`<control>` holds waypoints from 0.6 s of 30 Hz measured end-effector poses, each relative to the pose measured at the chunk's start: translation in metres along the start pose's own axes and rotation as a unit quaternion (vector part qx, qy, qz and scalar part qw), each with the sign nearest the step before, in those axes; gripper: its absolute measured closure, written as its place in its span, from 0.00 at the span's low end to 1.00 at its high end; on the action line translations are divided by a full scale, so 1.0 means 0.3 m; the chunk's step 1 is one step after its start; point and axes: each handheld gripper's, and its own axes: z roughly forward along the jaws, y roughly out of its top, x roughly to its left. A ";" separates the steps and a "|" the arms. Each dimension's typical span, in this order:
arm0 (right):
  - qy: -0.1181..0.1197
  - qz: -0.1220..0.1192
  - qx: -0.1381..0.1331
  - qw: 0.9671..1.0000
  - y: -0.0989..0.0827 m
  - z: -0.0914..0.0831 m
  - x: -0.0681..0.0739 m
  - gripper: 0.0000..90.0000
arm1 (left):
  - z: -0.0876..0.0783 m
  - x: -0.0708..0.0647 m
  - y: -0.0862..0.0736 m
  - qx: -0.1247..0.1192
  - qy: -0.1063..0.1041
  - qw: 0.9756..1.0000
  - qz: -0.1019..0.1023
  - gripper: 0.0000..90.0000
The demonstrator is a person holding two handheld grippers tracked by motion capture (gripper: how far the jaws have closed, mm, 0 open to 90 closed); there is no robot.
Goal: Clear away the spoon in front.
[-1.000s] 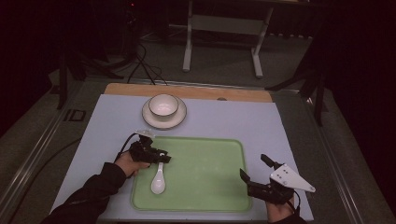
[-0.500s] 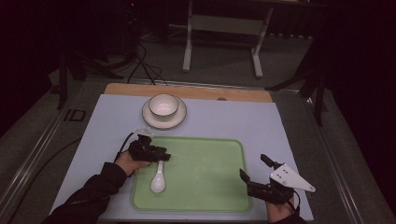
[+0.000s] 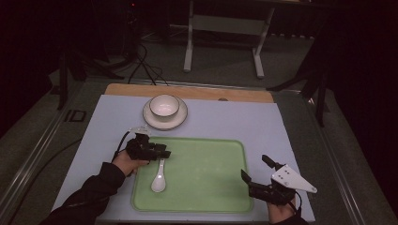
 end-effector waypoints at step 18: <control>0.000 0.003 -0.002 1.000 0.001 0.000 0.001 0.15 | -0.075 -0.129 0.042 -0.032 -0.025 0.999 0.006 0.06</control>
